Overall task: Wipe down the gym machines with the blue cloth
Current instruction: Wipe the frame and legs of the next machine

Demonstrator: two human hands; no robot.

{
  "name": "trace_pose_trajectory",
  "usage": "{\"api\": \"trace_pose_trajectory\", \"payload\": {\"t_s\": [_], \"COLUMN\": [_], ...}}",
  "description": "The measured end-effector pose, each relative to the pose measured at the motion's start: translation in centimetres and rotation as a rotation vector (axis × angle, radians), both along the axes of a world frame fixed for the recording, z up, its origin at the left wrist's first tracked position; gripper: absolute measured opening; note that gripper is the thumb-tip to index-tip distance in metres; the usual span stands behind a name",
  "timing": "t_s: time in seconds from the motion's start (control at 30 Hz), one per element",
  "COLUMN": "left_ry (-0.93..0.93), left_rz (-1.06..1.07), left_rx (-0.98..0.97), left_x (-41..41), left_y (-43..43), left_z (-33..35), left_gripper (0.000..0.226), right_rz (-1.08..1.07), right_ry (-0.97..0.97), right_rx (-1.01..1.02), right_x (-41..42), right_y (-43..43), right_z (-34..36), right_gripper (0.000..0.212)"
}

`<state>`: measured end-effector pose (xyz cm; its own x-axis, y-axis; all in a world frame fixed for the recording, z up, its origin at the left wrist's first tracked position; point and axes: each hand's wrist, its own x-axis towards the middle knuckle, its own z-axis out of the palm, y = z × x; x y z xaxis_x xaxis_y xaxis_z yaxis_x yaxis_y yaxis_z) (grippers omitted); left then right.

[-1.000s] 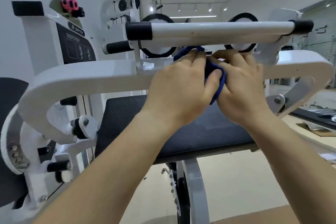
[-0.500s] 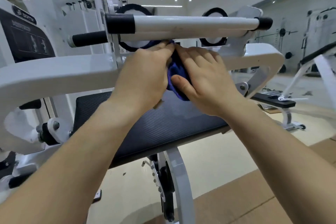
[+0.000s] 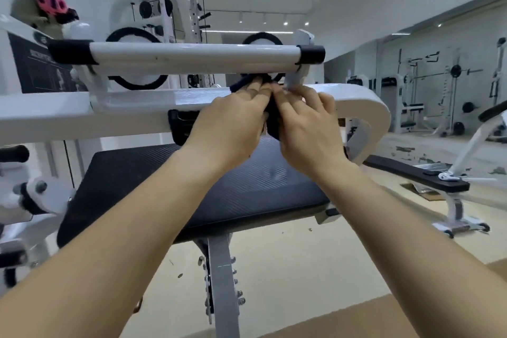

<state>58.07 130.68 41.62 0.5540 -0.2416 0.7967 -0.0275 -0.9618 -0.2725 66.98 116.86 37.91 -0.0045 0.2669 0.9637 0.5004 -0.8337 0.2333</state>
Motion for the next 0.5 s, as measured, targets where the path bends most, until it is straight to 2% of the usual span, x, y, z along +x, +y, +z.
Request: {"api": "trace_pose_trajectory", "payload": {"t_s": [0.07, 0.17, 0.27, 0.33, 0.4, 0.5], "left_ry": [-0.114, -0.269, -0.246, -0.236, -0.249, -0.356], "left_rz": [0.102, 0.076, 0.065, 0.081, 0.080, 0.157], "left_rx": [-0.040, -0.105, 0.008, 0.039, 0.012, 0.165], "left_x": [-0.8, -1.5, 0.6, 2.3, 2.9, 1.6], "left_y": [1.2, 1.6, -1.0, -3.4, -4.3, -2.6], "left_z": [-0.9, -2.0, -2.3, -2.6, -3.5, -4.6], "left_gripper": [0.050, 0.044, 0.042, 0.050, 0.052, 0.049], "right_rz": [0.096, 0.155, 0.061, 0.008, 0.035, 0.118], "right_ry": [-0.027, -0.103, -0.274, -0.380, -0.430, -0.488], "right_rx": [-0.016, -0.071, -0.099, -0.113, -0.122, -0.151], "right_x": [-0.5, 0.0, 2.9, 4.7, 5.6, 5.9], "right_y": [2.4, 3.1, -0.8, -3.1, -3.8, -3.5], "right_z": [0.0, 0.3, -0.4, -0.7, -0.3, 0.3], "right_gripper": [0.060, 0.057, 0.049, 0.047, 0.046, 0.044]}}
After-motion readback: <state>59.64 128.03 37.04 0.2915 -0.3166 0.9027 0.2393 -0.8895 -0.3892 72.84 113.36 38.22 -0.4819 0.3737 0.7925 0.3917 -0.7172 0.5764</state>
